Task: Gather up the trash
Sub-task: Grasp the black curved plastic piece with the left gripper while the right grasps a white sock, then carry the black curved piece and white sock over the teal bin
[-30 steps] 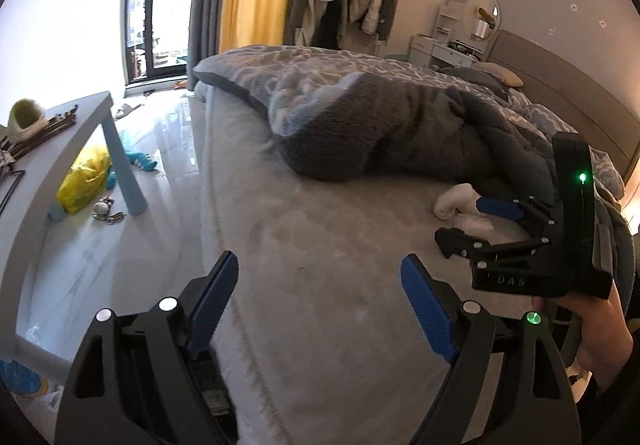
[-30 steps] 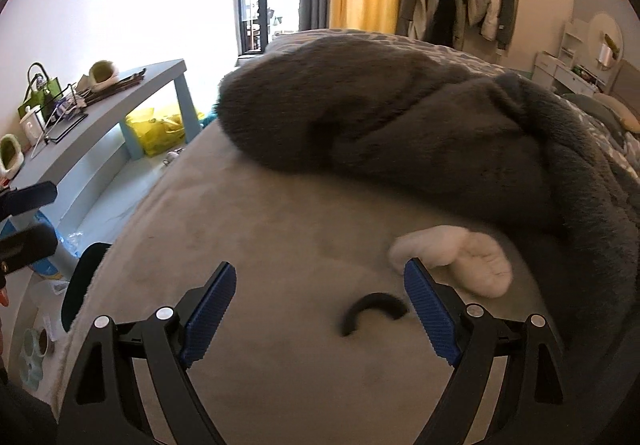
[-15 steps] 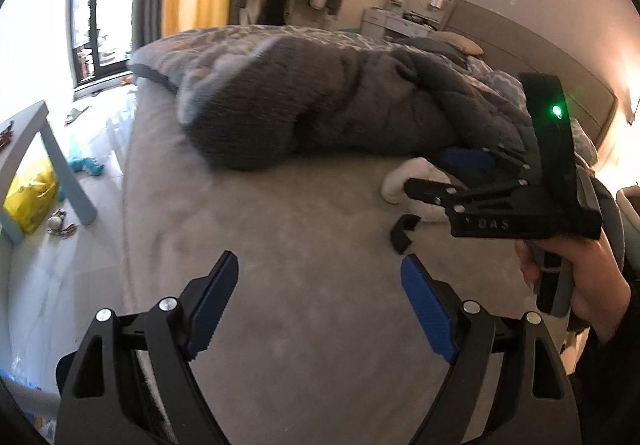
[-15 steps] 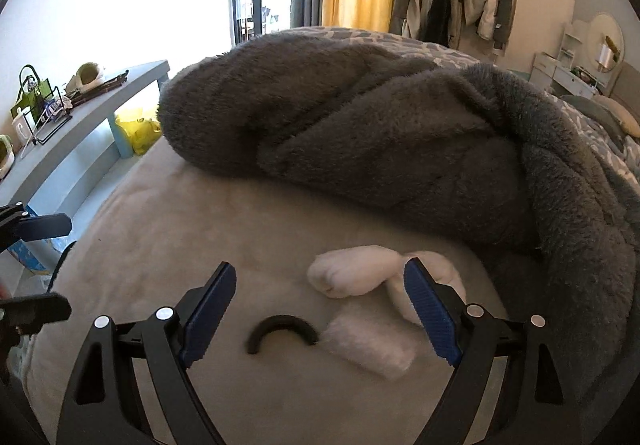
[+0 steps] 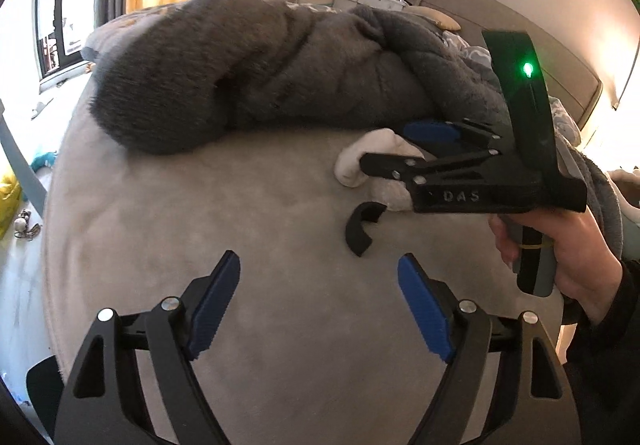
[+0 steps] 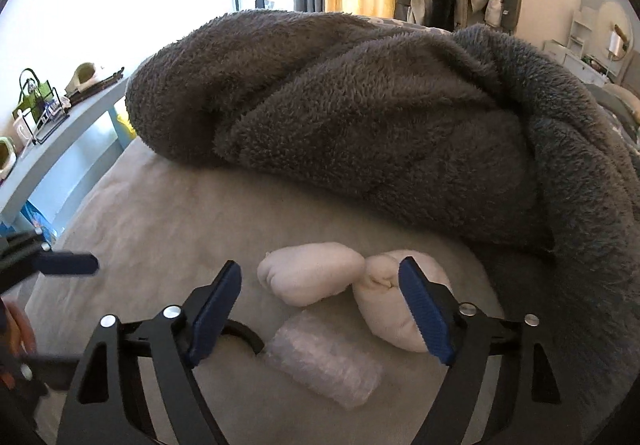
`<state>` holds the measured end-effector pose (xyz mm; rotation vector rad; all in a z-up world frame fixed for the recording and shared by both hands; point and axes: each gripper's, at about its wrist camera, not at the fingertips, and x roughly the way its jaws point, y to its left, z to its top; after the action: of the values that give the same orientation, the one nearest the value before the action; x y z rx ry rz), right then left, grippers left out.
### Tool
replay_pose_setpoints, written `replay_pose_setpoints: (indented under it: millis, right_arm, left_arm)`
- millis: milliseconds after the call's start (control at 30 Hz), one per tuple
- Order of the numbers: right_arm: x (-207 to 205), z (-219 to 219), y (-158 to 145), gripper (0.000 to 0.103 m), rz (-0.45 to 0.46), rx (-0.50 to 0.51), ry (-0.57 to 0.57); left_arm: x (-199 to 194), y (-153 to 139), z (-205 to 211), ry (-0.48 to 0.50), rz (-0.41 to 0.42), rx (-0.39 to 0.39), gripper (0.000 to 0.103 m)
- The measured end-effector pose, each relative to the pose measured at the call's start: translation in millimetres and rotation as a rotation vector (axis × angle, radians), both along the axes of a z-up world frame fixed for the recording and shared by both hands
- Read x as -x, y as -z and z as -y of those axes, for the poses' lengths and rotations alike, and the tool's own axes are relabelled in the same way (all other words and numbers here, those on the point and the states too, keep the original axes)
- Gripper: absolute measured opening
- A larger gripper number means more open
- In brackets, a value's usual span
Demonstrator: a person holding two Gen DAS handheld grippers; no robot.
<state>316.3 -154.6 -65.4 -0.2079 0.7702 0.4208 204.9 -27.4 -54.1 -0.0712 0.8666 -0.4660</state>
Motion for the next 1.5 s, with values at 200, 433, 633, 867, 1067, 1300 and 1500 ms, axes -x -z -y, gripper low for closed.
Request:
replay_pose_setpoints:
  millis: [200, 433, 633, 867, 1067, 1300, 1500]
  right_arm:
    - [-7, -2, 3, 0.070, 0.009, 0.004, -0.011]
    - [-13, -9, 8, 0.060, 0.010, 0.012, -0.041]
    - [-15, -19, 12, 0.049, 0.024, 0.044, -0.061]
    - [-10, -15, 2, 0.046, 0.060, 0.014, -0.052]
    - [-3, 5, -15, 0.046, 0.075, -0.120, -0.038]
    - [8, 23, -24, 0.046, 0.063, -0.197, -0.030]
    - [19, 24, -31, 0.045, 0.072, -0.191, -0.026]
  left_arm:
    - [-8, 10, 15, 0.017, -0.012, -0.004, 0.072]
    - [-17, 21, 24, 0.023, -0.045, 0.013, 0.068]
    - [-25, 26, 32, 0.018, -0.059, 0.044, 0.060]
    - [-32, 31, 43, 0.018, -0.075, 0.049, 0.047]
    - [-44, 33, 60, 0.030, -0.078, 0.045, 0.036]
    - [-54, 44, 65, -0.020, -0.097, 0.004, 0.013]
    - [-50, 40, 62, -0.042, -0.077, 0.007, 0.009]
